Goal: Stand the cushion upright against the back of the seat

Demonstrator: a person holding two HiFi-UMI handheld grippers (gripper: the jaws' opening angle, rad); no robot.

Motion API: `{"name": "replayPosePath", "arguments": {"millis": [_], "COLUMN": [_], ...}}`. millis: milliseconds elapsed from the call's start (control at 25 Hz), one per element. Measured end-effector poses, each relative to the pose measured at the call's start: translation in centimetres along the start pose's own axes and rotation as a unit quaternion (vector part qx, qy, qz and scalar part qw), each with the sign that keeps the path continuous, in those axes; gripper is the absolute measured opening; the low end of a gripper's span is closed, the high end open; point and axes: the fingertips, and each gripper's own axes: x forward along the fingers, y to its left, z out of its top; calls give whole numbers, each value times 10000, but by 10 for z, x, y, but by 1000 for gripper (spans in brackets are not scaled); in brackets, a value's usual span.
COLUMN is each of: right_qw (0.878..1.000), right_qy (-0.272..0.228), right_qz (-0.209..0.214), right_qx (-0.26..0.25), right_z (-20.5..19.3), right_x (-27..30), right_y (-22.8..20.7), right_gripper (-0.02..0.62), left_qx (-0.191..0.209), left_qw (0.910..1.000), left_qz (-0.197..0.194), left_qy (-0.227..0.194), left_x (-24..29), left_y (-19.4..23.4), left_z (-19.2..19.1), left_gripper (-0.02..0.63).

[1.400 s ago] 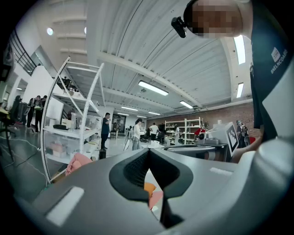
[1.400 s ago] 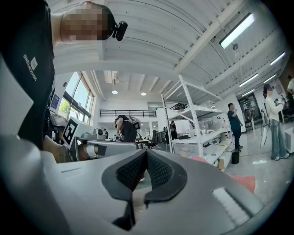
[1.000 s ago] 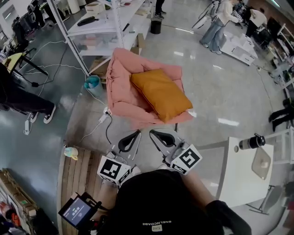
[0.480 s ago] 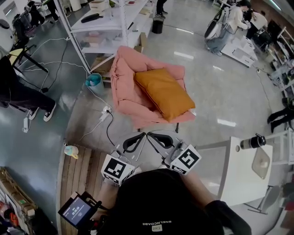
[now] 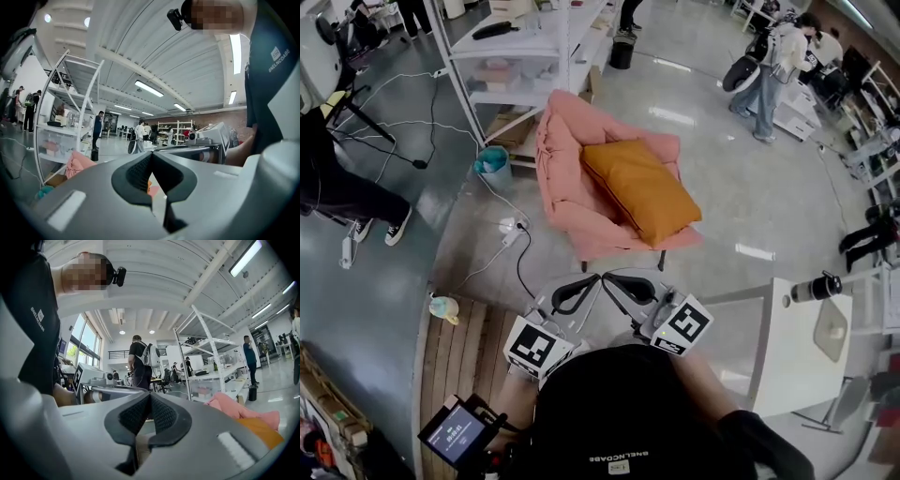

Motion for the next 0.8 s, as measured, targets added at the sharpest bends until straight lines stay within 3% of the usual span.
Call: {"name": "replayPosePath", "arguments": {"millis": [400,800], "right_qw": [9991,9958], "right_qy": [40,261], "right_qz": [179,510], "right_qx": [372,708], "right_z": [-16,-27], "right_x": [9,17], "right_y": [-2,-61], "right_gripper": [-3,5], "left_qx": [-171,-543], "left_qw": [9996,9960], "left_qz": [154,615], "left_qy": [140,364], "left_x": [-2,46], "left_y": [11,42], "left_z": [-21,-34], "left_gripper": [14,10]}}
